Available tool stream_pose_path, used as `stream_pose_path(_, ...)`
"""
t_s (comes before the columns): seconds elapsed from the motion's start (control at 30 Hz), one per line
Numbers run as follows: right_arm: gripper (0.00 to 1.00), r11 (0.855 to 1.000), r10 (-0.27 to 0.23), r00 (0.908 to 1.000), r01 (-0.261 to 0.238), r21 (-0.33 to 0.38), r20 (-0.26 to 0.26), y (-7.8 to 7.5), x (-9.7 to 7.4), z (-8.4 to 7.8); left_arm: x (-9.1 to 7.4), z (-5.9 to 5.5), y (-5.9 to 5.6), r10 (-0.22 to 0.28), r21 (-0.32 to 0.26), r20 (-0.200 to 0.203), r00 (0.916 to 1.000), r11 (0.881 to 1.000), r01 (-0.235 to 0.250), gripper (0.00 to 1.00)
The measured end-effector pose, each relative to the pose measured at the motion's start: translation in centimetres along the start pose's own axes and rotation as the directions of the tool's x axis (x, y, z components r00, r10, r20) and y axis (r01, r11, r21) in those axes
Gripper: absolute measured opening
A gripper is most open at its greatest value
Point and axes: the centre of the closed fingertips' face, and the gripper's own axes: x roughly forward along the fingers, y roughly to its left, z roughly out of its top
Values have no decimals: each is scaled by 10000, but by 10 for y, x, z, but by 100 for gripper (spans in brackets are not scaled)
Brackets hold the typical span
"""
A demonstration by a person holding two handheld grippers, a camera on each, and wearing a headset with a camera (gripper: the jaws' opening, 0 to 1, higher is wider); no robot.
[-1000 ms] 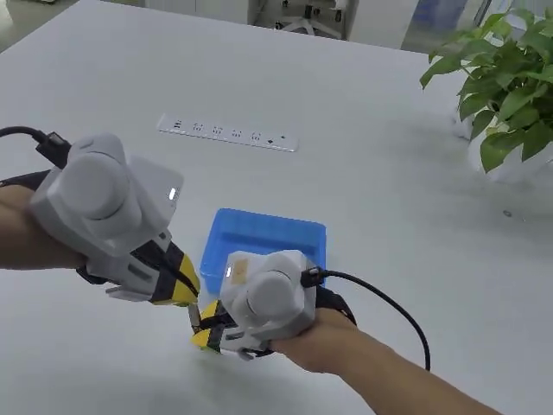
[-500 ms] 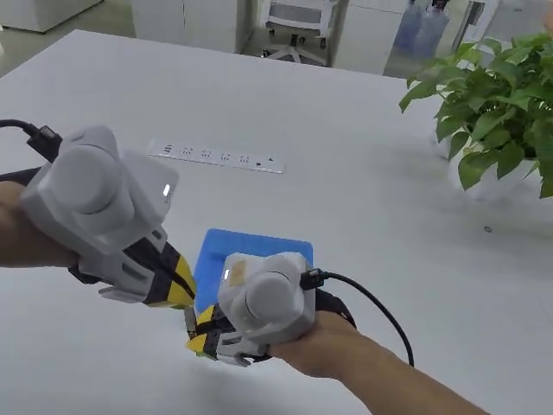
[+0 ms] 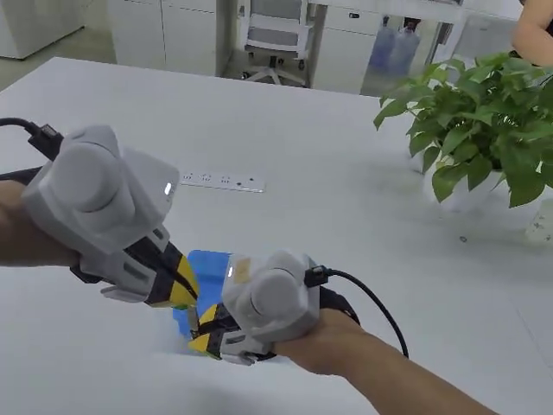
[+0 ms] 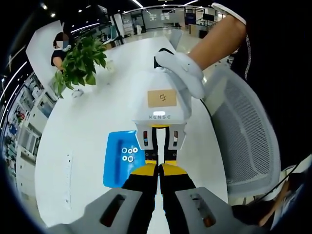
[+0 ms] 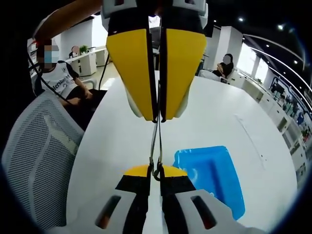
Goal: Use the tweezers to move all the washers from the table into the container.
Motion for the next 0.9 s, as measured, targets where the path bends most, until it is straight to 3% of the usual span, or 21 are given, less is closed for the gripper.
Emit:
stream_pose_path(0.53, 9, 9977, -672, 9976, 670, -125, -164, -38, -24, -9, 5, 24, 34, 120, 426, 417, 9991, 9990, -137, 5)
stream_pose_path(0.9, 9, 9967, -795, 9966, 798, 134, -224, -57, -24, -21, 17, 24, 53, -29, 451, 529, 9986, 9990, 5, 5)
